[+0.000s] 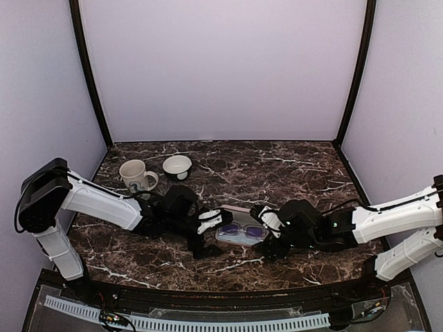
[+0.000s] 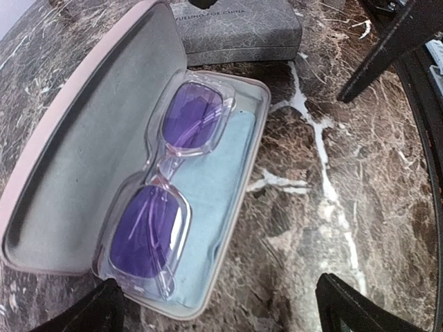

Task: Organize the sunglasses
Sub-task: Adjust the sunglasses in the sunglasses case.

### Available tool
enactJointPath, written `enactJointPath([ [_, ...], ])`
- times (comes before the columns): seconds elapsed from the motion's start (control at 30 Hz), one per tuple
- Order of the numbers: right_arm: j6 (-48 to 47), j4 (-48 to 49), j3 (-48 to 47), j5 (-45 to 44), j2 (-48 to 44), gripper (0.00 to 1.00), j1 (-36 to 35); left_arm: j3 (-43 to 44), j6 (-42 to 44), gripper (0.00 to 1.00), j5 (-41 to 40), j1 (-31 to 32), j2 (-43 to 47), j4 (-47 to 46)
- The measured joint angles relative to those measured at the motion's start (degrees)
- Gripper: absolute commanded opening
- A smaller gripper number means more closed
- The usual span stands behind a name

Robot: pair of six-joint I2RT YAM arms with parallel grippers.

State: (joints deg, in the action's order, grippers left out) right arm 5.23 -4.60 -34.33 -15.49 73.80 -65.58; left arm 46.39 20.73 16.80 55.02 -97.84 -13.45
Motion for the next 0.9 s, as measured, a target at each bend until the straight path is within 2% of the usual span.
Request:
enactJointPath([
  [0.3,4.0,2.1,-0.9,1.6,2.9,0.94,2.8,6.8,9.2,0.99,0.2,0.1,-4.6,0.4],
  [0.67,9.0,3.2,-0.9,7.8,-3.0,0.86,13.1,10.4,14.8,0.97,1.8,1.9,-7.5,2.4],
  [0.8,8.4,2.5,-1.9,10.7,-0.9,0.81,16.0,10.7,15.2,0.97,2.1,2.1,-8.2,3.1],
  [0.9,7.2,1.7,-3.5,12.9,1.9,0.72,18.1,10.9,15.3,0.97,2.3,2.1,-8.2,3.7],
])
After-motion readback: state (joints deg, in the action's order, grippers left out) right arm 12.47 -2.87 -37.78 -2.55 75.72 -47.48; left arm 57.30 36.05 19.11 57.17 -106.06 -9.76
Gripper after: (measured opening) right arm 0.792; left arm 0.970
